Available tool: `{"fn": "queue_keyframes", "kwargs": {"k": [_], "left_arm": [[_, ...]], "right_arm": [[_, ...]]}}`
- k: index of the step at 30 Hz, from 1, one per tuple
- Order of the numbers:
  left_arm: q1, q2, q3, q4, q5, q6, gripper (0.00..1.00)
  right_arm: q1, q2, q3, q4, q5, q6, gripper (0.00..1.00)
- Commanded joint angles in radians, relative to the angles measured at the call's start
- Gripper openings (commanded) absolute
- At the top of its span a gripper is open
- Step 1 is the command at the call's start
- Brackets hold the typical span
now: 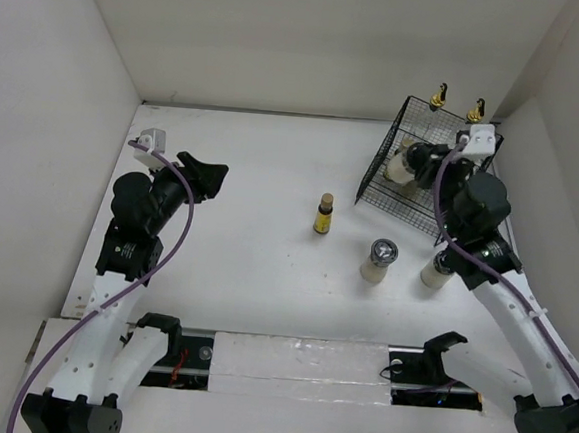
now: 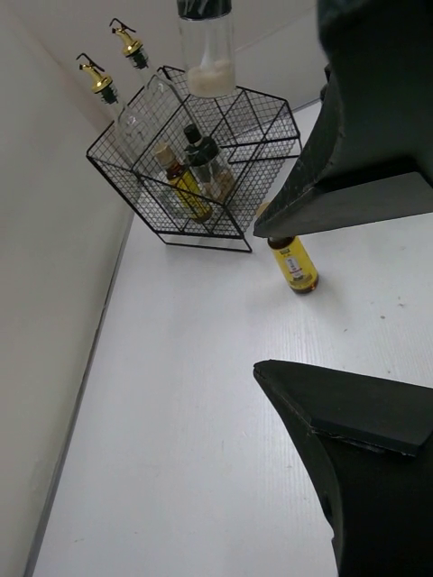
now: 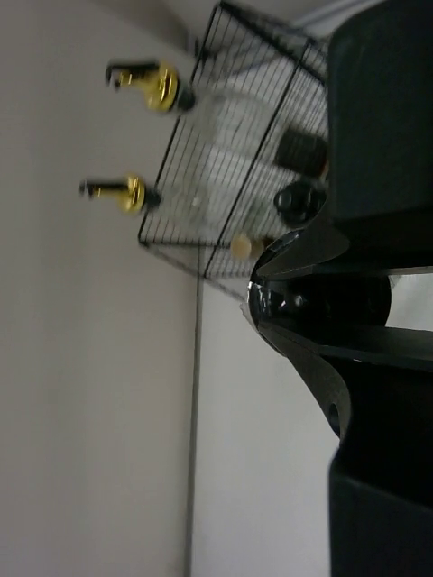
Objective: Organize the condiment bottles
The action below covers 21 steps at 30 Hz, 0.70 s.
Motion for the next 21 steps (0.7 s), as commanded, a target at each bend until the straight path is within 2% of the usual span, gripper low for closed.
{"fn": "queue_keyframes", "kwargs": {"k": [1, 4, 11, 21], "left_arm": [[0.005, -0.012, 0.007, 0.048, 0.014, -0.005, 0.53], [0.005, -0.021, -0.002, 0.058, 0.011, -0.005, 0.53], [0.005, -0.009, 0.007, 0.047, -0.002, -0.005, 0.53], [0.005, 0.01, 0.006, 0.059, 0.026, -0.005, 0.54]], "right_arm": [[-0.138, 0.025, 0.051, -0.004, 0.077, -0.021, 0.01], [-0.267, 0.068, 0.085, -0.013, 0.036, -0.021, 0.01], [-0.46, 0.176, 0.137, 0.038, -0.037, -0.012, 0.0], [-0.533, 0.324, 0.146, 0.167, -0.099, -0.001, 0.0]]}}
